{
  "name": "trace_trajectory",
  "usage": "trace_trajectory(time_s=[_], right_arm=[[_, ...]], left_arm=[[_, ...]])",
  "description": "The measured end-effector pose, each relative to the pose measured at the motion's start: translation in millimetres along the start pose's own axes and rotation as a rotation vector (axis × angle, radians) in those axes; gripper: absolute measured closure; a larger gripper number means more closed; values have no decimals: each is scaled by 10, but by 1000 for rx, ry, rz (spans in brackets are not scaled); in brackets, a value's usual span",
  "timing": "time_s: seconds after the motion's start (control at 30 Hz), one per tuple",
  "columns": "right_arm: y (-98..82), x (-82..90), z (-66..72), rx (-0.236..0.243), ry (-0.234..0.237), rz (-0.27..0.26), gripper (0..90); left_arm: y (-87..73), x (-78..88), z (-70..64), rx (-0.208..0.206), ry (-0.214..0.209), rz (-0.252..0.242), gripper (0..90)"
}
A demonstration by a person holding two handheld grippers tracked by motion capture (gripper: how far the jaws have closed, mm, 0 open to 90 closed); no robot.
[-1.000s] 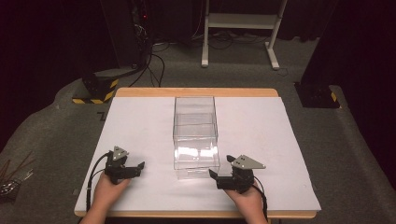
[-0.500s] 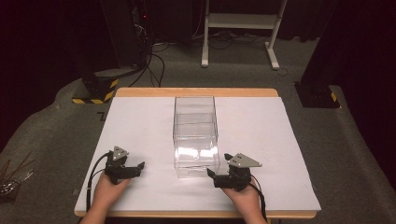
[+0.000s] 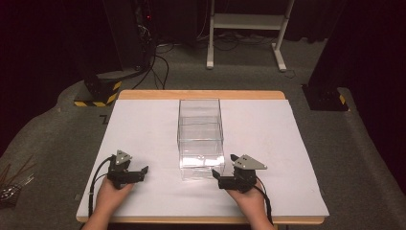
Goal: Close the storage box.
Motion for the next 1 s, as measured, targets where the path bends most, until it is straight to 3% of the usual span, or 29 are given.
trace_trajectory(time_s=[0.37, 1.0], right_arm=[[35, -56, -11, 24, -39, 12, 90], [153, -245, -108, -16, -41, 5, 91]], left_arm=[[1, 0, 2, -2, -1, 1, 129], [2, -1, 2, -2, -1, 0, 129]])
Point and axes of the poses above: each handheld gripper's, and its own axes: x roughly backward along the jaws, y roughly out of its top, z roughly to its left, the point moved 5 cm from there along -x, roughly forward along the jaws, and after that the axes turned 4 degrees about z, right-handed, at the moved point
